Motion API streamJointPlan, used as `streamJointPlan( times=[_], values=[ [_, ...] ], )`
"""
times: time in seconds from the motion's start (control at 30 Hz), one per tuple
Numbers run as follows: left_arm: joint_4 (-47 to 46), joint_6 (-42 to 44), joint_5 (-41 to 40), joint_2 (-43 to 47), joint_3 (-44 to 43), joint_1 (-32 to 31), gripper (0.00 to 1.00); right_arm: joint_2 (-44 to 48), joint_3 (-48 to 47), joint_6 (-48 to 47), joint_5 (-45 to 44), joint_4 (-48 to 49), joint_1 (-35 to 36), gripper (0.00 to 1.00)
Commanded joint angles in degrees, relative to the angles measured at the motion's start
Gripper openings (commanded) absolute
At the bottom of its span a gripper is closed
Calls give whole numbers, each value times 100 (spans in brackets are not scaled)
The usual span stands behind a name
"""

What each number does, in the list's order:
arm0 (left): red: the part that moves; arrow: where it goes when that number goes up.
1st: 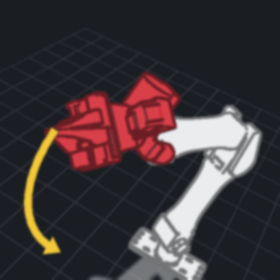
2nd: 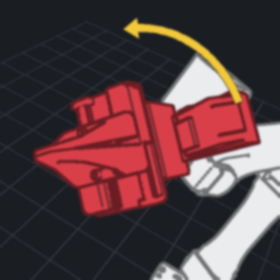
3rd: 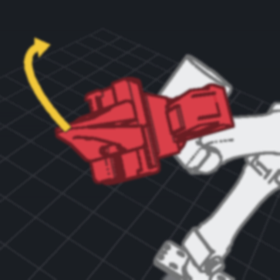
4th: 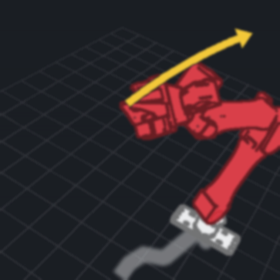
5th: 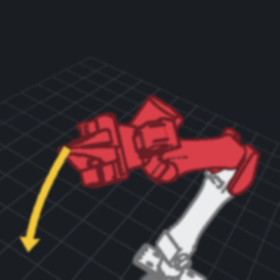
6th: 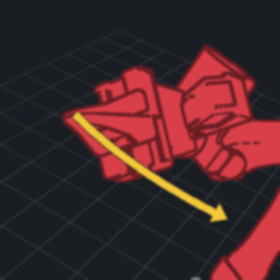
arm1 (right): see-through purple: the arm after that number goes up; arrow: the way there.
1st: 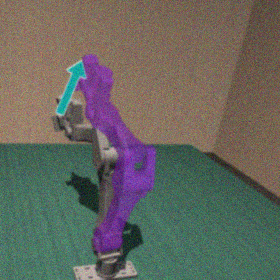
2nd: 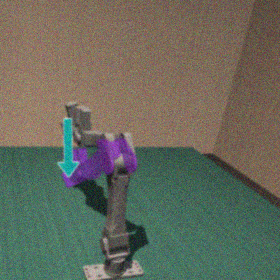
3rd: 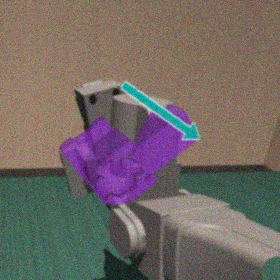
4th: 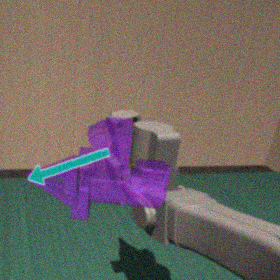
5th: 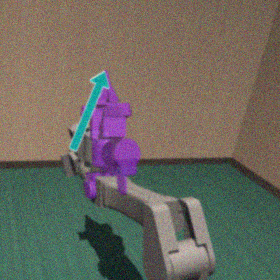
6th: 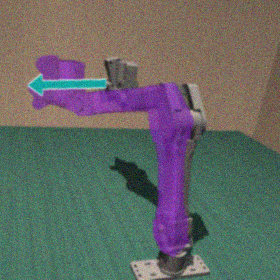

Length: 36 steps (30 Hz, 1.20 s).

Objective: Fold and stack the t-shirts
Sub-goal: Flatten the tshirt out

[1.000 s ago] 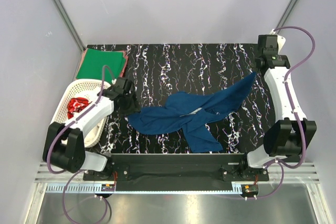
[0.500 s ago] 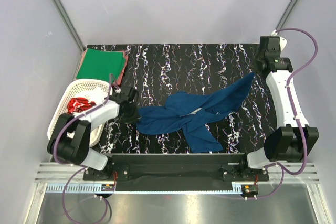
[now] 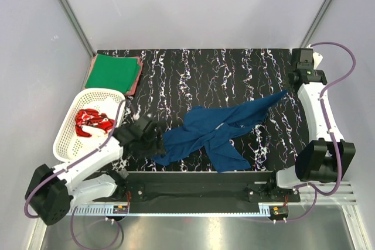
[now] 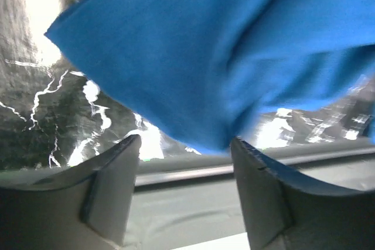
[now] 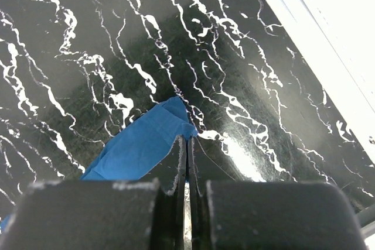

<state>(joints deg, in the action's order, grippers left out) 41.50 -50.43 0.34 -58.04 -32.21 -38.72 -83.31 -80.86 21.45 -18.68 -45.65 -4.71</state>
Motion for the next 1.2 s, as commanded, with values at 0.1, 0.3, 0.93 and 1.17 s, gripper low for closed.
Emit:
streamJointPlan(
  times=[0.1, 0.3, 0.93, 1.17],
  values=[
    [-729, 1445, -264, -1216, -2322, 347, 70, 359, 70, 52, 347, 328, -4, 0],
    [-1873, 2582, 1073, -2483, -2791, 260, 65, 298, 18, 61, 690, 381, -4, 0],
    [-2050, 3128, 855, -3733, -3080, -355, 0, 210, -245, 52, 1015, 540, -4, 0],
    [-99, 2917, -807, -3100, -5373, 408, 0, -475, -2168, -53, 620, 13, 5, 0]
  ],
)
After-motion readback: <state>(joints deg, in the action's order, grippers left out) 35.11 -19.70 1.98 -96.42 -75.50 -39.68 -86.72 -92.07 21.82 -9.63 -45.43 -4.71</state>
